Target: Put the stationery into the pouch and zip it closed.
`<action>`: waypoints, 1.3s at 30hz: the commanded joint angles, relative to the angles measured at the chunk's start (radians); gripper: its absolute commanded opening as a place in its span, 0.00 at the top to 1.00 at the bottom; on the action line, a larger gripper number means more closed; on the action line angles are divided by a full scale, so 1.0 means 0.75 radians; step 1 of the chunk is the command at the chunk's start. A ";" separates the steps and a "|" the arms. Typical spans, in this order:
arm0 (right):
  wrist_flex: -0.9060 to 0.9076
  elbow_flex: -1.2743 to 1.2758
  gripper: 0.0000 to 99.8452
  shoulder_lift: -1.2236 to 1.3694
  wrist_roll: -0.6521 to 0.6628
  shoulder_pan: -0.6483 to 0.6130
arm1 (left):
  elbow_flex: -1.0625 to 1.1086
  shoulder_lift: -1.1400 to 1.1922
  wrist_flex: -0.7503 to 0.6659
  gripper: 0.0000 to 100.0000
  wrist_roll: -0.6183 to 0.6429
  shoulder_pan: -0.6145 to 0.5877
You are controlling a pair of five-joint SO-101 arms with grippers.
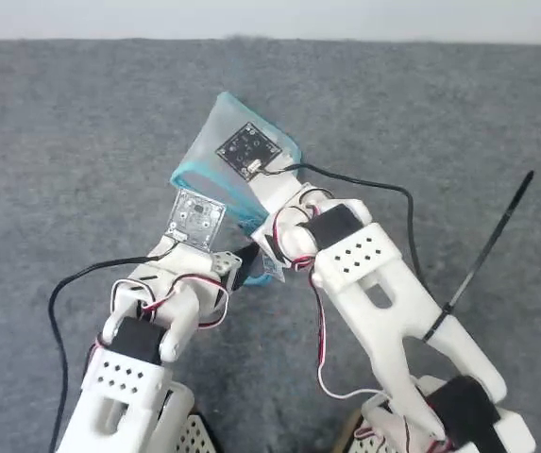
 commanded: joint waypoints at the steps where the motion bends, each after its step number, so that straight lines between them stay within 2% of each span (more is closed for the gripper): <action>1: -0.015 0.016 0.99 -0.075 -0.025 -0.034 | 0.013 0.004 -0.123 0.76 0.002 0.010; 5: -0.026 0.055 0.99 -0.075 -0.025 -0.079 | 0.036 0.004 -0.153 0.78 0.037 0.010; 13: -0.073 0.098 0.99 -0.058 -0.014 -0.075 | 0.036 -0.006 -0.153 0.96 0.025 0.000; 16: -0.083 0.110 0.99 -0.058 -0.014 -0.032 | 0.034 -0.006 -0.153 0.99 -0.047 -0.006; 21: -0.083 0.113 0.99 -0.058 -0.010 0.073 | -0.003 -0.006 -0.149 0.99 -0.082 -0.125; 28: -0.089 0.123 0.99 0.034 0.033 0.114 | -0.026 -0.006 -0.147 0.99 -0.082 -0.260; 33: -0.122 0.115 0.99 0.079 0.031 0.126 | -0.026 -0.004 -0.106 0.97 -0.090 -0.213; 37: -0.116 0.106 0.99 0.009 0.025 0.122 | -0.044 -0.006 0.016 0.81 -0.194 -0.106; 39: -0.093 0.104 0.99 -0.050 0.025 0.118 | -0.046 -0.006 0.055 0.80 -0.215 -0.084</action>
